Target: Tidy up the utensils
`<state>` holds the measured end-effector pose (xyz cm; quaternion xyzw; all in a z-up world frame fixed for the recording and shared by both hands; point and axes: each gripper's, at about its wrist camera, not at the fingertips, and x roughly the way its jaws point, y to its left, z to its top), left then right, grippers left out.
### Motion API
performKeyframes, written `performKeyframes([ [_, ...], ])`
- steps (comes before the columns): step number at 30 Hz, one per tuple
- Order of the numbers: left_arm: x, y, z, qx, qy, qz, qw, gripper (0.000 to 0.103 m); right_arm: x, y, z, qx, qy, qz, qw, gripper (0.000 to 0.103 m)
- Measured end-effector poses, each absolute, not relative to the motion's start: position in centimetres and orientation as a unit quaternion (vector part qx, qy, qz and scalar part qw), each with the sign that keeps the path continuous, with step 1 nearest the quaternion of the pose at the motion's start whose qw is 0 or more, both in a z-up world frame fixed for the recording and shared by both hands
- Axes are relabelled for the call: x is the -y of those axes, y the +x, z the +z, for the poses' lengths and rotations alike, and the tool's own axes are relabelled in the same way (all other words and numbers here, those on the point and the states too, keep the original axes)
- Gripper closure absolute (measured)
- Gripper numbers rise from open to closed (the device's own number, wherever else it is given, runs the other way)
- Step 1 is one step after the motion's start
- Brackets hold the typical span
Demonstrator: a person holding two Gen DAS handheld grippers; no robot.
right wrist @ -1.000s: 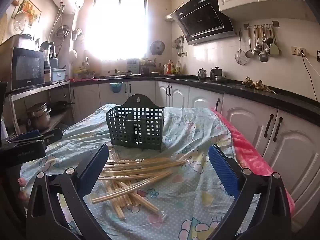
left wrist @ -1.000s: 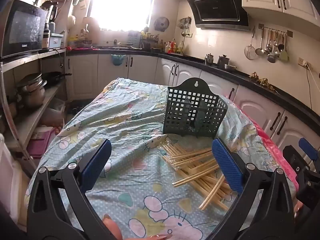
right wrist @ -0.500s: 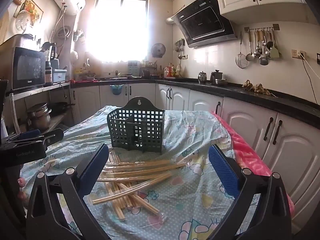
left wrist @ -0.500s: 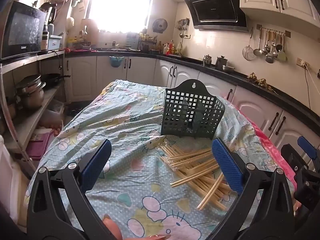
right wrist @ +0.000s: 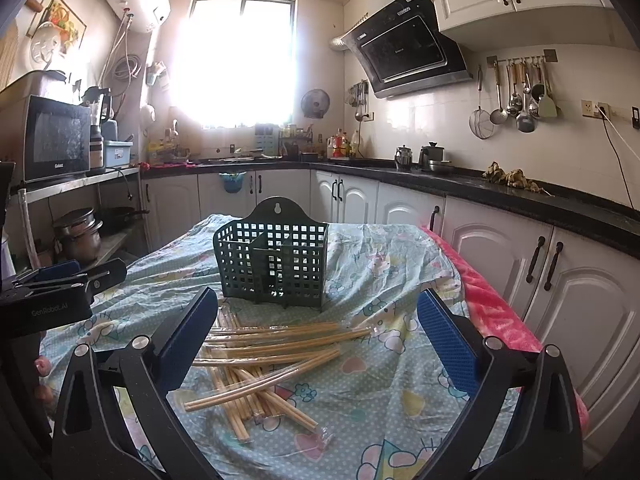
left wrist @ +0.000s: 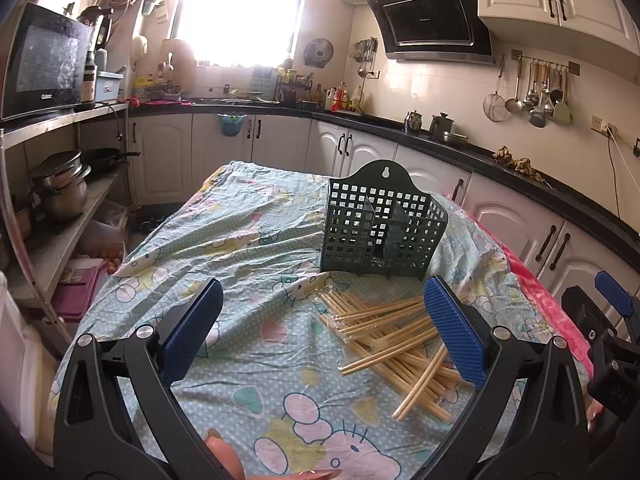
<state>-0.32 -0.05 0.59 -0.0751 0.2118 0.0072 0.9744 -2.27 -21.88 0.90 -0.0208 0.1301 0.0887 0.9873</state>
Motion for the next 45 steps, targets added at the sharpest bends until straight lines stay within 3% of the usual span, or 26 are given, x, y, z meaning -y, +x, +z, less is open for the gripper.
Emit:
performKeyframes([
  [25, 0.0, 0.0, 0.3, -0.218, -0.087, 0.001, 0.972, 0.010, 21.4, -2.3, 1.0, -0.134, -0.024, 0.102, 0.985, 0.006],
  [45, -6.4, 4.4, -1.3, -0.283, -0.169, -0.011, 0.944, 0.010, 22.6, 3.6, 1.5, -0.196, -0.003, 0.120, 0.973, 0.006],
])
